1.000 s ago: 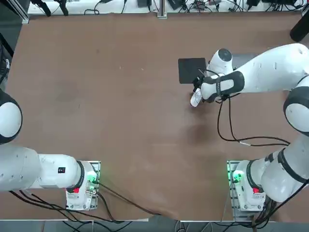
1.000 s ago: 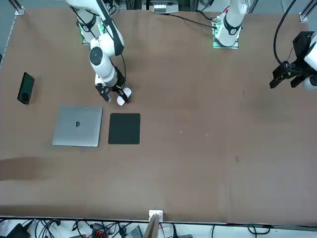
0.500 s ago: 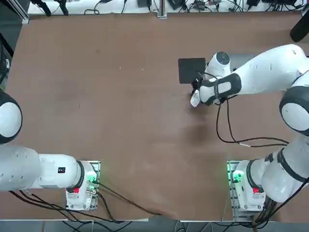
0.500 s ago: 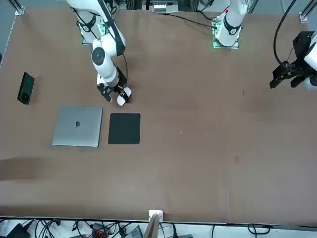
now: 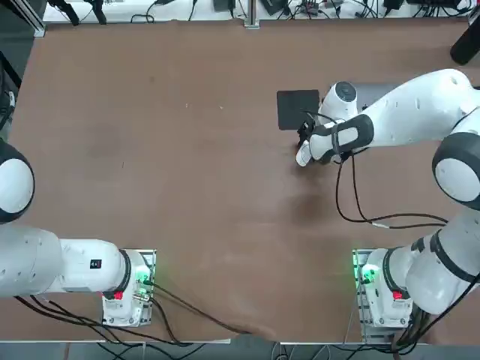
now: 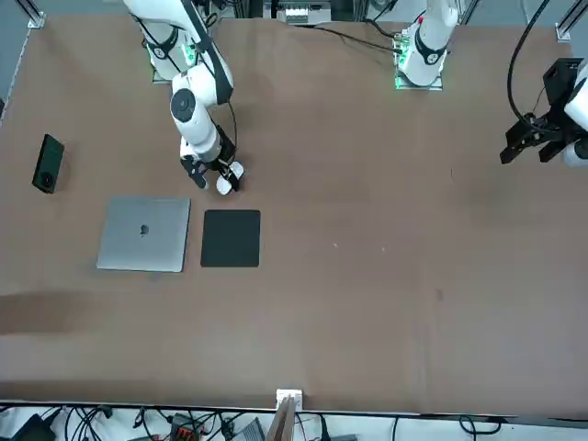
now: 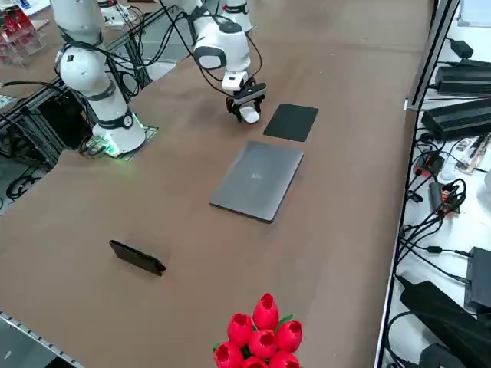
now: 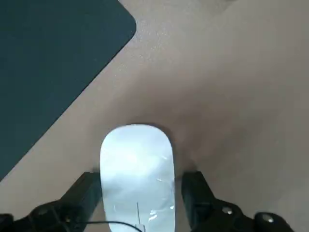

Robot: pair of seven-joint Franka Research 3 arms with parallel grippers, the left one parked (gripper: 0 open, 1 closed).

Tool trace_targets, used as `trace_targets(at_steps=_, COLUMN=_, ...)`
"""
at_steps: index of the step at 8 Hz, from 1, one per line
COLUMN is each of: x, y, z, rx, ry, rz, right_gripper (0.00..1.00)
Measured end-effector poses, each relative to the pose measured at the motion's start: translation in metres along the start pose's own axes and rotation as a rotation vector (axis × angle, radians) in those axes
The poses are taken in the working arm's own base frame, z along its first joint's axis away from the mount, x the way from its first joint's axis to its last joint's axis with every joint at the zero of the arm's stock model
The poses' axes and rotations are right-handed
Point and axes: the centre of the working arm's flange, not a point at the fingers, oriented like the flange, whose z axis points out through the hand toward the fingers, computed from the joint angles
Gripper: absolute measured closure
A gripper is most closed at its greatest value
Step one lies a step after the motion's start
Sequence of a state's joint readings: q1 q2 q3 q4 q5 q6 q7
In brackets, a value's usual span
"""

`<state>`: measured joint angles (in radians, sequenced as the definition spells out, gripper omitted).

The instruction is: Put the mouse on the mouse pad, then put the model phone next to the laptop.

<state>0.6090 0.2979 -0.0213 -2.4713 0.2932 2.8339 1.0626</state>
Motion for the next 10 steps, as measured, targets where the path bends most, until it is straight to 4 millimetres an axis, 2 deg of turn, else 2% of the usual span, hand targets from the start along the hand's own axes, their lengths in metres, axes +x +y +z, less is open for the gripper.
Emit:
trace_targets(at_steps=2, x=-0.001, y=0.001, z=0.003, rx=-0.004, ry=0.0, rz=-0.001, right_gripper=0.04)
trace_targets(at_steps=3, x=-0.001, y=0.0, z=0.002, rx=-0.003, ry=0.0, rz=-0.001, right_gripper=0.17)
trace_targets(at_steps=6, x=-0.002, y=-0.003, z=-0.002, rx=0.007, ry=0.002, rz=-0.003, right_gripper=0.22)
trace_targets(at_steps=8, x=-0.002, y=-0.017, z=-0.012, rx=0.032, ry=0.005, rz=-0.023, right_gripper=0.22)
trace_targets(at_steps=10, x=0.004, y=-0.044, z=-0.039, rx=0.053, ry=-0.001, rz=-0.14, right_gripper=0.22)
